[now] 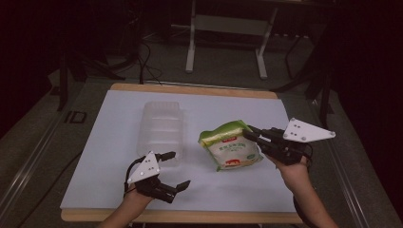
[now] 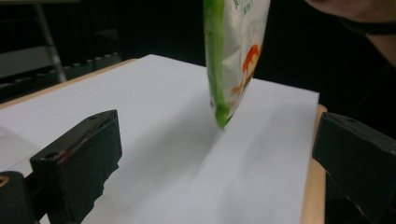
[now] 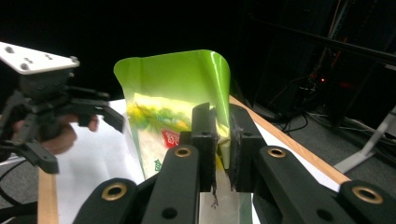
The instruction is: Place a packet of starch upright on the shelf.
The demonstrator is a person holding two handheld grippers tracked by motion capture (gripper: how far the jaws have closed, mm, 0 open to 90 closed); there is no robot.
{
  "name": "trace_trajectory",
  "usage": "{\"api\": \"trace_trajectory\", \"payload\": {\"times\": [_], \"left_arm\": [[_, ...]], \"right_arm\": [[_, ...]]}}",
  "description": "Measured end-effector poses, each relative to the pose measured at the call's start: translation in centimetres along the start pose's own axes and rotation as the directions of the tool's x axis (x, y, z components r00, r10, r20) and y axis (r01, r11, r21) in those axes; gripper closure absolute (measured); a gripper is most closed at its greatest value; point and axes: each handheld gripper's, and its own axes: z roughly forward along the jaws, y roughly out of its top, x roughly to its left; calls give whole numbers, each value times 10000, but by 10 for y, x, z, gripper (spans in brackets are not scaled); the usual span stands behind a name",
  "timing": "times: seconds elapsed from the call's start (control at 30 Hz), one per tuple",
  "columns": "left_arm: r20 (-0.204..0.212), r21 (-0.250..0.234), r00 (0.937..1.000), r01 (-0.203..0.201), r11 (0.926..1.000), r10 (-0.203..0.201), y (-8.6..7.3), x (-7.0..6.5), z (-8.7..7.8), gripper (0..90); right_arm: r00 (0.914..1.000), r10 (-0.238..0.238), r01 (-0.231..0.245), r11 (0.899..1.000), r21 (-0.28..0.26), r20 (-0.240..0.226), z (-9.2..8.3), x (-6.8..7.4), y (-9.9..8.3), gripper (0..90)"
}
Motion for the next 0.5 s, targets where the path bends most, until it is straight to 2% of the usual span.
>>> {"api": "trace_trajectory", "payload": {"times": [0.13,0.2,0.33,0.4,0.5], "left_arm": [[249,-224,9996,128,9997,-123,7,1,12,16],[265,-261,9997,4,9997,3,11,2,18,16],[205,-617,9980,-589,9964,603,16,-1,29,21],[76,-874,9965,-826,9927,835,20,-3,33,60],[-54,-1236,9958,-910,9882,910,26,-6,36,122]], "right_arm": [[9997,5,-9,9999,-151,-245,4,6,5,830],[9995,-58,51,9998,-214,-318,6,9,7,831],[9989,-125,114,9996,-248,-453,9,14,11,831],[9988,-151,138,9995,-285,-460,11,15,12,830],[9984,-177,166,9996,-213,-528,15,17,13,830]]}}
